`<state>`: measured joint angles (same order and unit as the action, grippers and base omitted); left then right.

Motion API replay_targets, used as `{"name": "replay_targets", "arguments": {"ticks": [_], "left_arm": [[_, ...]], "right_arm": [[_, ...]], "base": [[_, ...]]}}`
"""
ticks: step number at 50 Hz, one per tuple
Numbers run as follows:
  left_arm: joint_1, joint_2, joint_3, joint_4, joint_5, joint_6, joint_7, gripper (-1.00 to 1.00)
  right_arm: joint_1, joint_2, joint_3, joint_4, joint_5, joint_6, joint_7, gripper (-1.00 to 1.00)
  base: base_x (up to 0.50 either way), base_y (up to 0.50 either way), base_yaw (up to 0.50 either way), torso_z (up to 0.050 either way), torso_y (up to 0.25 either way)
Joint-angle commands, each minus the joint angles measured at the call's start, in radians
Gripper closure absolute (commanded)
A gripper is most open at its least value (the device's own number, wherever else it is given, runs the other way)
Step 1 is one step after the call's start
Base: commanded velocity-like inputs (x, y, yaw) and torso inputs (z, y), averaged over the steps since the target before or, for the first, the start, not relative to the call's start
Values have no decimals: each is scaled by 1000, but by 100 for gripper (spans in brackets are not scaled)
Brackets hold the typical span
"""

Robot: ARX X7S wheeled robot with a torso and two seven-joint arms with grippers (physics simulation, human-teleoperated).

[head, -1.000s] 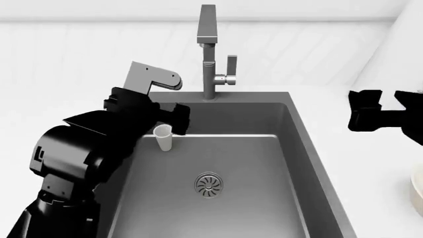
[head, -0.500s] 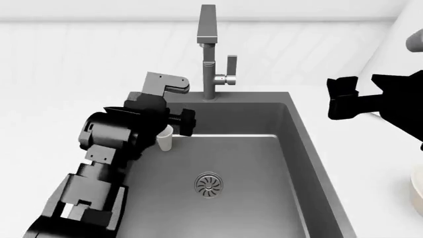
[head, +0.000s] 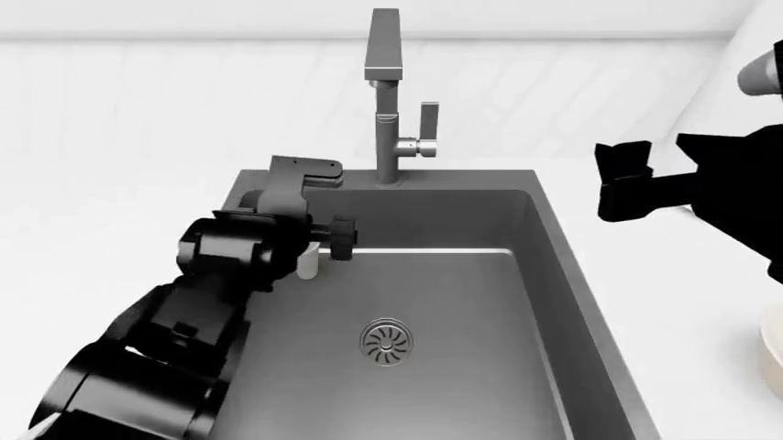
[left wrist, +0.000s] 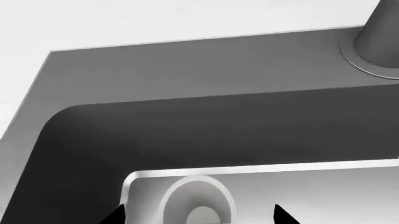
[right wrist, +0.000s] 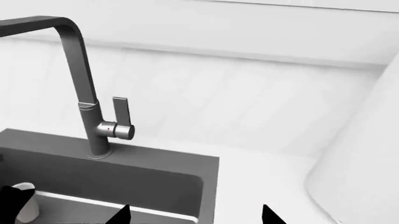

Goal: Pick the cup and bowl from the sink and place them on the counter for drying.

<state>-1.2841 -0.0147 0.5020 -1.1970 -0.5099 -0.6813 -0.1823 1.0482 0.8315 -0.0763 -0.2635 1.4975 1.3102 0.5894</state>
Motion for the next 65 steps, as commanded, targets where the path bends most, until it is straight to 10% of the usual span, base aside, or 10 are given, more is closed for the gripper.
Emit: {"name": "replay_targets", "arguments": {"ticks": [1, 34, 65], "left_arm": [[-11, 5, -12, -111, 4, 86, -16, -100], [11, 14, 230, -111, -167, 154, 31, -100], [41, 14, 170, -111, -139, 213, 16, -100]], "right_arm": [[-18, -6, -9, -8, -34, -18, -35, -100], [-31, 6, -5, -24, -1, -40, -16, -100], [-35, 22, -9, -38, 30, -50, -5, -100]], "base": [[0, 0, 0, 0, 0], [0, 0, 0, 0, 0], [0, 0, 0, 0, -42]]}}
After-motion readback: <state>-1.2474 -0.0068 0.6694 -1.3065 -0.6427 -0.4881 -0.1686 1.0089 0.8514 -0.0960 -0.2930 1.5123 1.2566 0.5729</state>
